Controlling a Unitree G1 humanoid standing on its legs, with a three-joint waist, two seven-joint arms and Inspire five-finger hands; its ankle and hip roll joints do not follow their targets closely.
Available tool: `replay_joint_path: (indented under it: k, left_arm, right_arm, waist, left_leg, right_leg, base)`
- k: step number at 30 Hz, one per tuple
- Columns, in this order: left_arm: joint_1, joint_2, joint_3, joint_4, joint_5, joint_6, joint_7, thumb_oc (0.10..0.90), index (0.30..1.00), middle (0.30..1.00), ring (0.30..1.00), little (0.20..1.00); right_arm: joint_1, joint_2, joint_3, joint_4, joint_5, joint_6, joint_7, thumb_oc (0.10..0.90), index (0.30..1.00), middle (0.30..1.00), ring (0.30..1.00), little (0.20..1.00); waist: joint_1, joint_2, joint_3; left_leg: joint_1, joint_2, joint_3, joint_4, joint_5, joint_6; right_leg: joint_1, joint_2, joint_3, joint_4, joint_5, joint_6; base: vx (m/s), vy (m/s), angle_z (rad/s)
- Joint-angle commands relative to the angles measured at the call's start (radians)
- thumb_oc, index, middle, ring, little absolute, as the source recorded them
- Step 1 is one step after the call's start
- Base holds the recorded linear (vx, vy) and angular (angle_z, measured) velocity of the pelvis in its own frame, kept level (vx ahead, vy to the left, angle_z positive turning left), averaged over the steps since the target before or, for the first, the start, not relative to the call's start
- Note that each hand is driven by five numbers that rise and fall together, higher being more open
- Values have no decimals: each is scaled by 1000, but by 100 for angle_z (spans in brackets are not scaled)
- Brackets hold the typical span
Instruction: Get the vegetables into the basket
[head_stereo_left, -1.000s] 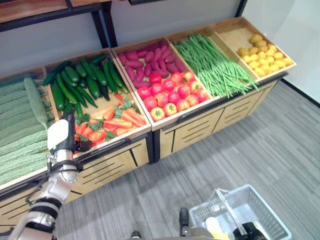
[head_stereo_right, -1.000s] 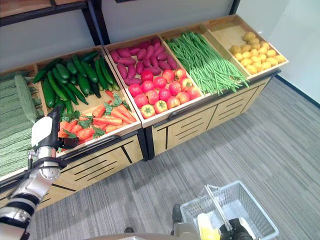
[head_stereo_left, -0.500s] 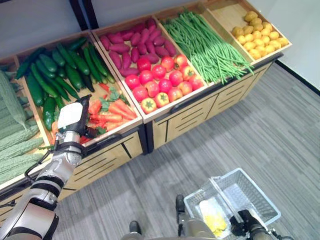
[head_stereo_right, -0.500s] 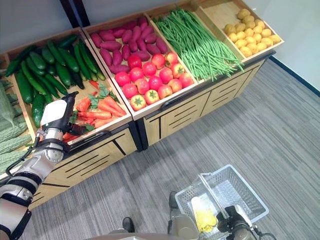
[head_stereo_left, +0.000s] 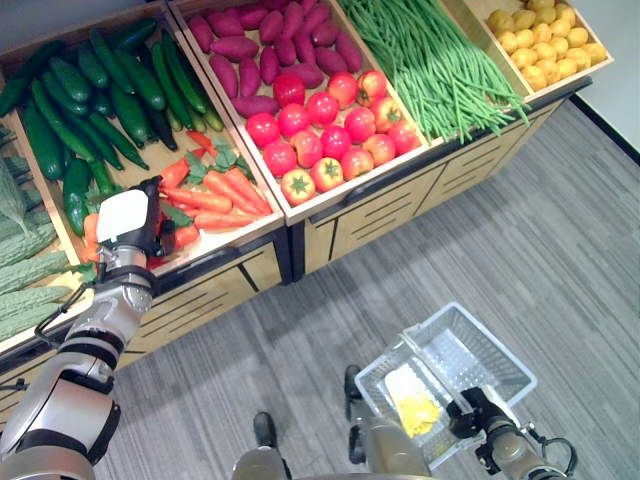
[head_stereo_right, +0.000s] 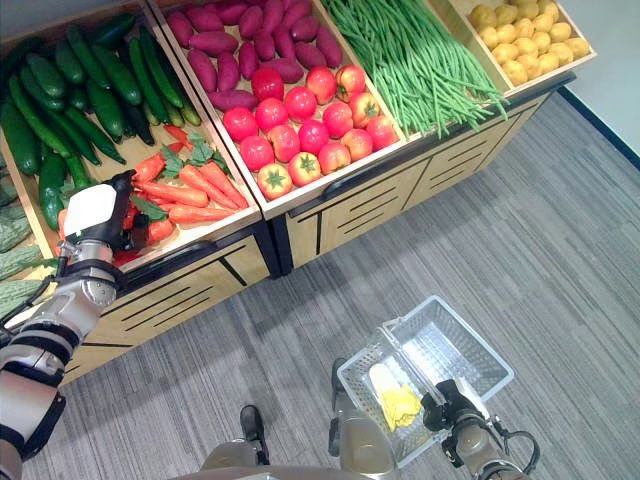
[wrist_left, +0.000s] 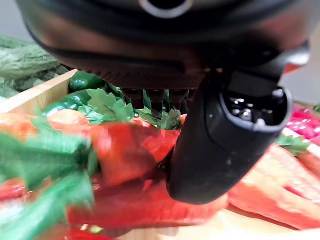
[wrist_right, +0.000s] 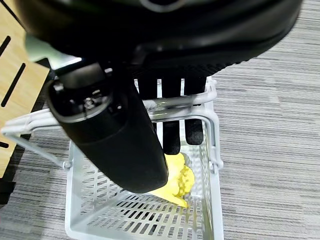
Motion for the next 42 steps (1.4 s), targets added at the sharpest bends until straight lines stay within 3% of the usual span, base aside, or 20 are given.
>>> replay_joint_path:
  k: [1, 3, 4, 5, 6, 7, 8, 9, 14, 20, 31, 42]
  left_arm:
    - [-166, 109, -61, 23, 108, 36, -106, 900, 1000, 1000, 1000, 1000]
    - [-194, 129, -107, 15, 131, 28, -185, 900, 1000, 1000, 1000, 1000]
    - [-202, 138, -130, 18, 141, 33, -228, 810, 874, 874, 874, 874]
    - [-207, 143, -136, 8, 139, 28, -241, 780, 833, 833, 833, 833]
    - [-209, 149, -143, 13, 143, 23, -251, 637, 632, 632, 632, 632]
    - [-202, 157, -142, 13, 141, 15, -247, 604, 585, 585, 585, 585]
    - [-197, 158, -136, 9, 134, 18, -242, 527, 478, 478, 478, 478]
    - [-191, 160, -133, 4, 131, 13, -241, 400, 300, 300, 300, 300]
    - [-176, 151, -124, 9, 128, 10, -224, 400, 300, 300, 300, 300]
    - [-204, 117, -84, 53, 124, 32, -128, 400, 300, 300, 300, 300]
    - [-173, 170, -2, -159, 135, 17, 1, 400, 300, 300, 300, 300]
    - [-122, 243, 13, -309, 167, -31, -18, 400, 300, 300, 300, 300]
  right_arm:
    - [-4, -55, 18, 17, 22, -5, -23, 400, 300, 300, 300, 300]
    - [-7, -55, 13, 13, 29, 1, -12, 400, 300, 300, 300, 300]
    - [-9, -53, 13, 11, 30, 4, -3, 400, 300, 300, 300, 300]
    - [-11, -50, 17, 12, 28, 4, 2, 400, 300, 300, 300, 300]
    - [-12, -45, 20, 14, 27, 5, 8, 400, 300, 300, 300, 300]
    - [-10, -41, 24, 11, 27, 4, 16, 400, 300, 300, 300, 300]
    - [-7, -35, 28, 9, 26, 1, 20, 400, 300, 300, 300, 300]
    - [-6, -34, 31, 8, 28, 1, 22, 400, 300, 300, 300, 300]
    - [-14, -25, 46, 26, 29, 1, 36, 400, 300, 300, 300, 300]
    - [-7, -24, 52, 35, 21, -1, 29, 400, 300, 300, 300, 300]
    - [46, -31, 21, 30, 6, 1, 18, 400, 300, 300, 300, 300]
    - [87, -37, -15, 57, -8, 7, 29, 400, 300, 300, 300, 300]
  waist:
    - [5, -19, -28]
    - [7, -16, -23]
    - [7, -16, -19]
    - [8, -15, -17]
    - [8, -16, -16]
    - [7, -18, -16]
    - [8, -20, -16]
    - [9, -21, -16]
    - [11, -23, -17]
    - [12, -27, -31]
    - [9, -21, -87]
    - [5, -12, -118]
  left_leg:
    - [-64, 10, -67, -9, 72, -7]
    - [-66, 9, -68, -9, 72, -7]
    - [-66, 9, -68, -9, 71, -6]
    - [-66, 8, -67, -9, 71, -6]
    - [-65, 8, -65, -9, 70, -5]
    - [-64, 8, -63, -9, 69, -5]
    - [-64, 8, -62, -9, 67, -5]
    - [-64, 8, -61, -9, 67, -4]
    - [-58, 8, -58, -9, 62, -4]
    - [-34, 5, -55, -9, 53, -4]
    - [21, -3, -53, -9, 28, -3]
    - [50, -13, -53, -9, 16, -2]
  right_leg:
    - [33, -99, 6, 55, -33, 125]
    - [31, -101, 6, 56, -32, 125]
    - [30, -101, 8, 56, -31, 126]
    - [28, -102, 7, 57, -30, 126]
    - [28, -102, 10, 57, -30, 126]
    - [27, -102, 13, 58, -30, 125]
    - [25, -101, 15, 58, -30, 124]
    - [25, -101, 17, 57, -30, 124]
    - [23, -100, 19, 58, -32, 123]
    - [45, -102, 11, 56, -38, 124]
    - [101, -110, 5, 45, -47, 127]
    - [134, -115, 1, 39, -52, 129]
  base:
    - [0, 0, 0]
    - [9, 23, 4]
    - [0, 0, 0]
    - [0, 0, 0]
    - [0, 0, 0]
    - [0, 0, 0]
    - [0, 0, 0]
    - [0, 0, 0]
    - [1, -1, -1]
    - [1, -3, -3]
    - [3, 1, 0]
    - [0, 0, 0]
